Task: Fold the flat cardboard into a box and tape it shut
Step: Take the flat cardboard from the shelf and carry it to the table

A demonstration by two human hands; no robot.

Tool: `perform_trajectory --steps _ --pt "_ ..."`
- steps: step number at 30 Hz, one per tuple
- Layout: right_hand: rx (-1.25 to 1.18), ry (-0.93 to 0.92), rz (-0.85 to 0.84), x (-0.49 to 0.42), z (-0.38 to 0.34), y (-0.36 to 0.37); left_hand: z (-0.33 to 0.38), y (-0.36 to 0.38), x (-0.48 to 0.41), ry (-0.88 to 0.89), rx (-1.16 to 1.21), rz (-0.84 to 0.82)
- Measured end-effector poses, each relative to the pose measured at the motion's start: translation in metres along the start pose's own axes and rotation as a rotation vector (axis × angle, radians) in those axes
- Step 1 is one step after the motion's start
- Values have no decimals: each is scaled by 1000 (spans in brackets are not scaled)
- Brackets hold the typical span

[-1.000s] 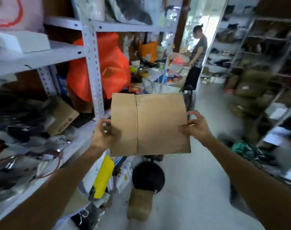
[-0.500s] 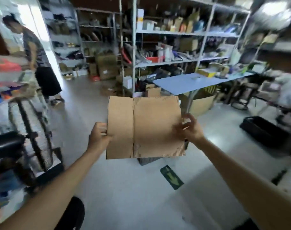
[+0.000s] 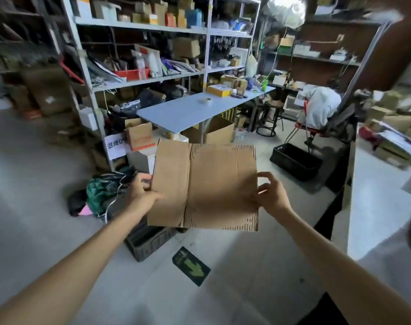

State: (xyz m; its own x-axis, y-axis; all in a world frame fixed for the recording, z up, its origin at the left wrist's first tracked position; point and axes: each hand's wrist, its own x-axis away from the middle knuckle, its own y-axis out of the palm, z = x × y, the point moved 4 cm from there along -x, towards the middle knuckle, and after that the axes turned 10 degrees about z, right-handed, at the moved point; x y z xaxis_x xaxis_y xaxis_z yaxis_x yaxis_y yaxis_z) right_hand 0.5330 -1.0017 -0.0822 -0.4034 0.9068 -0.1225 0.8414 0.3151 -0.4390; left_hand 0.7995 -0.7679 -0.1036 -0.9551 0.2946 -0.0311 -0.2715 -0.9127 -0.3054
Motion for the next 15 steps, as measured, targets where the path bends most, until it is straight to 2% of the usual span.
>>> perform_trajectory --steps 9,15 --pt "77 23 133 -210 9 12 44 176 -179 35 -53 -160" --pt "117 59 200 -347 27 10 83 286 -262 13 -75 -253"
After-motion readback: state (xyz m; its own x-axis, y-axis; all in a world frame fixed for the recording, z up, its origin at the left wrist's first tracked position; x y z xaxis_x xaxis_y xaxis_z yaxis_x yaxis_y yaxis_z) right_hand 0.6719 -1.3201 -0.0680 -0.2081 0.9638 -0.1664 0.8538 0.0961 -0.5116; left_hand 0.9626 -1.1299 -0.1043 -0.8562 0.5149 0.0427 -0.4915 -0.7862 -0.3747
